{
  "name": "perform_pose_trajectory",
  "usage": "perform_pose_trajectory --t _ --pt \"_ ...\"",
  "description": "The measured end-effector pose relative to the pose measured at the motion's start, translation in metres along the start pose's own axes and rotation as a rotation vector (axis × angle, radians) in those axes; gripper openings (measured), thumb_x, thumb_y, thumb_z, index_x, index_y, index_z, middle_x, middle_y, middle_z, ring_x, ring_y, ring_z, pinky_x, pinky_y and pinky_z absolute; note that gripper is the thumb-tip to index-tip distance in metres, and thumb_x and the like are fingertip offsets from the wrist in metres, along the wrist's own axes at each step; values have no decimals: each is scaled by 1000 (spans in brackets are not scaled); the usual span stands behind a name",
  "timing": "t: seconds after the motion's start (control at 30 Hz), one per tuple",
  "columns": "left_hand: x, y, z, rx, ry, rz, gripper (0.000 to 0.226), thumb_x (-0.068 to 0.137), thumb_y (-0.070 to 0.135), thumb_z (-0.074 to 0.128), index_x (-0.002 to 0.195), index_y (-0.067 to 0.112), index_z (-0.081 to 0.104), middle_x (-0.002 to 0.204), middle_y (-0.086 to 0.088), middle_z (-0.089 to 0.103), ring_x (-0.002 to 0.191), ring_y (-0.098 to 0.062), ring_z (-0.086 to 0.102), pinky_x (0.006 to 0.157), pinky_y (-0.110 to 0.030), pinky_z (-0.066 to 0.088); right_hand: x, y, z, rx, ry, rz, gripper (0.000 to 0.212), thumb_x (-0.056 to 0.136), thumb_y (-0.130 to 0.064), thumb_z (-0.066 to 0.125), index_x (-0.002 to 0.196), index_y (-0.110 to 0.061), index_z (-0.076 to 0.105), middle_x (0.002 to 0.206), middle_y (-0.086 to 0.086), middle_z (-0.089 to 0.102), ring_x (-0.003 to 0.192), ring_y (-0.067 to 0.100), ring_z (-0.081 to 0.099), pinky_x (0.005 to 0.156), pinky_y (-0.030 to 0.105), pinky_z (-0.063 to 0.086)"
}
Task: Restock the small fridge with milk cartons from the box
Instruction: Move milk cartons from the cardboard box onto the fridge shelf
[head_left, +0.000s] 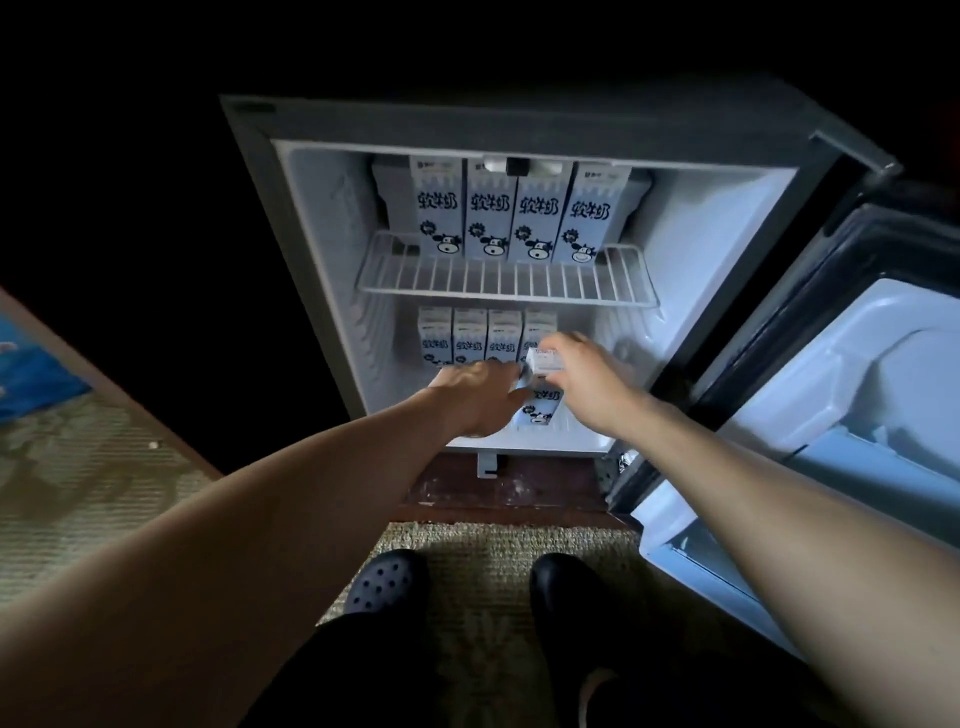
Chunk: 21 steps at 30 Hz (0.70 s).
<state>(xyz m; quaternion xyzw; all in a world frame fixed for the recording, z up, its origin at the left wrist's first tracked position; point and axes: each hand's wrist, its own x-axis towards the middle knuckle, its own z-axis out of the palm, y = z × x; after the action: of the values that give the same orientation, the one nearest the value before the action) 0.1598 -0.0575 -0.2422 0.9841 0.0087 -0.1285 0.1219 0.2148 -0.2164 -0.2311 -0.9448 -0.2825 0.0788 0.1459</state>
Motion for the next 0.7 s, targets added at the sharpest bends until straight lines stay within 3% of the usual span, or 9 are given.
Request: perform_pose_trajectory --t 0.1,0.2,0.27,0.33,0.43,0.53,0.7 --pt "18 0 14 7 -28 15 48 101 47 41 146 31 37 144 -4 53 124 -27 55 95 -39 44 10 16 13 -14 12 65 57 95 3 56 142 -27 45 134 0 52 95 15 55 73 31 49" --pt "31 2 27 14 -55 24 57 101 41 43 154 38 23 154 -2 43 136 -26 45 101 -39 41 20 29 25 -39 19 138 56 94 2 57 140 -28 48 134 -1 52 95 12 51 98 33 39" --pt "41 2 35 11 -55 26 60 100 39 44 155 40 20 156 -2 40 138 -25 43 101 -39 42 27 34 31 -112 43 162 54 93 -6 61 140 -30 48 132 -2 53 108 18 47 104 33 31" --pt "48 1 42 -11 -43 12 61 99 38 46 154 41 20 156 -2 39 138 -26 43 103 -38 41 35 36 37 -151 70 172 60 88 -4 63 139 -30 47 132 0 53 124 28 40 107 44 36" --pt "54 -2 54 -80 -41 10 66 97 41 49 155 42 17 159 1 34 142 -26 38 113 -42 34 44 35 38 -155 77 182 63 84 5 58 140 -21 47 133 6 53 131 32 35 103 52 43" --pt "59 -7 62 -104 -37 21 70 96 41 51 155 44 13 161 2 31 144 -25 34 117 -45 29 50 36 34 -209 95 178 54 89 5 58 140 -11 47 132 10 53 132 31 34 102 50 45" --pt "68 -10 57 -95 -6 21 67 96 41 49 154 45 16 156 -3 41 139 -27 42 113 -43 34 59 35 30 -289 108 175 49 88 0 64 134 -3 50 131 14 55 133 33 37 108 40 40"
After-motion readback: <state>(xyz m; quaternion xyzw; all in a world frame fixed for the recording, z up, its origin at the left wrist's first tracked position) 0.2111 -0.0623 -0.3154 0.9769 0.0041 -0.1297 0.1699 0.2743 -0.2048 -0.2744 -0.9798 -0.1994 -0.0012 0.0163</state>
